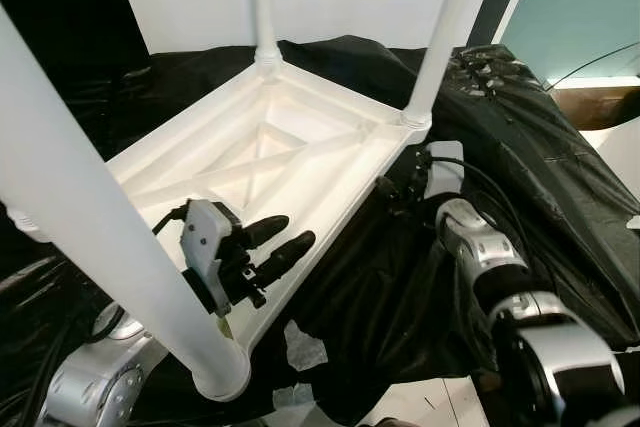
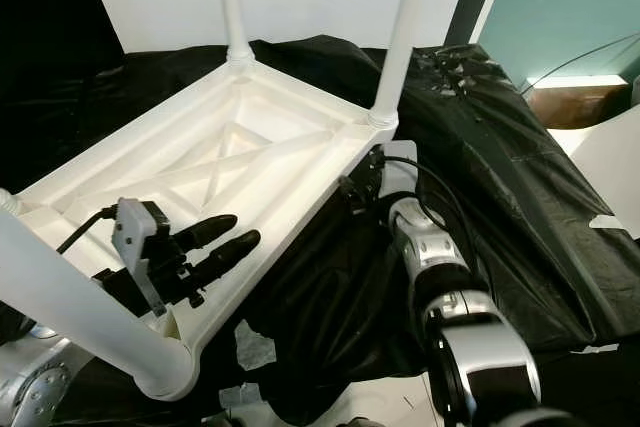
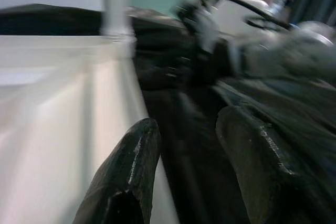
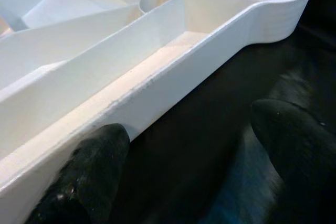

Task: Building children table

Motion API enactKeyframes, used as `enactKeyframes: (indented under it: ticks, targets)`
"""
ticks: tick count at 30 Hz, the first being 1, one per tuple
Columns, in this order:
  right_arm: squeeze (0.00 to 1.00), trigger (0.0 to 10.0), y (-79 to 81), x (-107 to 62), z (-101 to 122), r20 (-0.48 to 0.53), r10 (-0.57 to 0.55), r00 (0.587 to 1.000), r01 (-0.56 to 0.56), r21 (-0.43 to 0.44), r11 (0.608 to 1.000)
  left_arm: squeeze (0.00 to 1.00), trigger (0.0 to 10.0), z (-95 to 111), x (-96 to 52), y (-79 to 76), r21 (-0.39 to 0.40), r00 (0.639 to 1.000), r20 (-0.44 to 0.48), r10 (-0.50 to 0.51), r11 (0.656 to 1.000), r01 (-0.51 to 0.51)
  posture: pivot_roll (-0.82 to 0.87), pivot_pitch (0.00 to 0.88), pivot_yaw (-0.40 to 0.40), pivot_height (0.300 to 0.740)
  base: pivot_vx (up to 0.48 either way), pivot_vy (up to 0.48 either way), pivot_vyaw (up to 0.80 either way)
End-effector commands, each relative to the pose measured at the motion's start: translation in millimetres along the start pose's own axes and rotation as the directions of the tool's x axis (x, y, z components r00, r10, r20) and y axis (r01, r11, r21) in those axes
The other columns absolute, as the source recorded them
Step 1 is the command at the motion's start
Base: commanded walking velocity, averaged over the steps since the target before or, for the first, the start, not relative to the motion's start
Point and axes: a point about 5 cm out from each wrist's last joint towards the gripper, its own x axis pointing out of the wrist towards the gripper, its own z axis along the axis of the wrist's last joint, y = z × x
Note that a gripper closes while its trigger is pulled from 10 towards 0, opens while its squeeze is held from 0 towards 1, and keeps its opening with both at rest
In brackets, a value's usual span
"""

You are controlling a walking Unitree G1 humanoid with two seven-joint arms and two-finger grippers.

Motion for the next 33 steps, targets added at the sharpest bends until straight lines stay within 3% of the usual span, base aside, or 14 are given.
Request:
enactKeyframes:
  ticks: [1, 9, 11, 14, 17, 26, 27, 32, 33]
  targets:
    - [0.00, 10.0, 17.2, 6.6, 9.3, 0.033, 0.093, 0.995, -0.092, -0.031, 0.995, 0.00, 10.0, -4.6, 4.8, -18.3, -0.010, 0.979, -0.030, -0.204, 0.979, 0.203, 0.17, 0.088, -0.071, 0.740, 0.000, 0.000, 0.00]
    - [0.00, 10.0, 41.7, 17.3, 18.1, 0.032, 0.209, 0.977, -0.206, -0.066, 0.976, 0.00, 10.0, -7.2, 22.1, -22.6, -0.027, 0.976, -0.044, -0.212, 0.977, 0.211, 0.17, 0.101, -0.057, 0.740, 0.000, 0.000, 0.00]
    - [0.00, 10.0, 45.4, 18.1, 18.6, 0.033, 0.224, 0.974, -0.221, -0.071, 0.973, 0.00, 10.0, -7.0, 23.6, -23.6, -0.029, 0.976, -0.042, -0.214, 0.977, 0.213, 0.17, 0.102, -0.053, 0.740, 0.000, 0.000, 0.00]
    - [0.00, 10.0, 64.4, 21.0, 17.3, 0.015, 0.302, 0.953, -0.299, -0.089, 0.950, 0.00, 10.0, -4.2, 27.8, -25.7, -0.016, 0.974, -0.036, -0.225, 0.974, 0.224, 0.17, 0.101, -0.049, 0.740, 0.000, 0.000, 0.00]
    - [0.00, 10.0, 70.2, 21.9, 16.3, 0.004, 0.317, 0.949, -0.314, -0.109, 0.943, 0.00, 10.0, -4.2, 28.7, -25.8, 0.001, 0.974, -0.051, -0.222, 0.975, 0.223, 0.18, 0.099, -0.053, 0.740, 0.000, 0.000, 0.00]
    - [0.00, 10.0, 54.5, 20.9, 12.6, -0.004, 0.210, 0.978, -0.208, -0.163, 0.964, 0.00, 10.0, -5.9, 19.8, -8.3, 0.058, 0.989, -0.104, -0.101, 0.993, 0.107, 0.19, 0.100, -0.058, 0.740, 0.000, 0.000, 0.00]
    - [0.00, 10.0, 44.3, 19.1, 9.1, -0.010, 0.146, 0.989, -0.146, -0.189, 0.971, 0.00, 10.0, -5.6, 14.4, 0.8, 0.079, 0.992, -0.118, -0.046, 0.995, 0.055, 0.19, 0.101, -0.057, 0.740, 0.000, 0.000, 0.00]
    - [0.00, 10.0, 24.0, 13.4, 3.9, 0.012, 0.040, 0.999, -0.037, -0.184, 0.982, 0.00, 10.0, -2.1, 0.3, 17.9, 0.118, 0.991, -0.120, 0.054, 0.992, -0.040, 0.19, 0.103, -0.054, 0.740, 0.000, 0.000, 0.00]
    - [0.00, 10.0, 14.4, 9.2, 1.6, 0.037, 0.003, 0.999, 0.003, -0.174, 0.985, 0.00, 10.0, -0.7, -9.4, 29.4, 0.137, 0.985, -0.123, 0.117, 0.985, -0.100, 0.18, 0.105, -0.051, 0.740, 0.000, 0.000, 0.00]
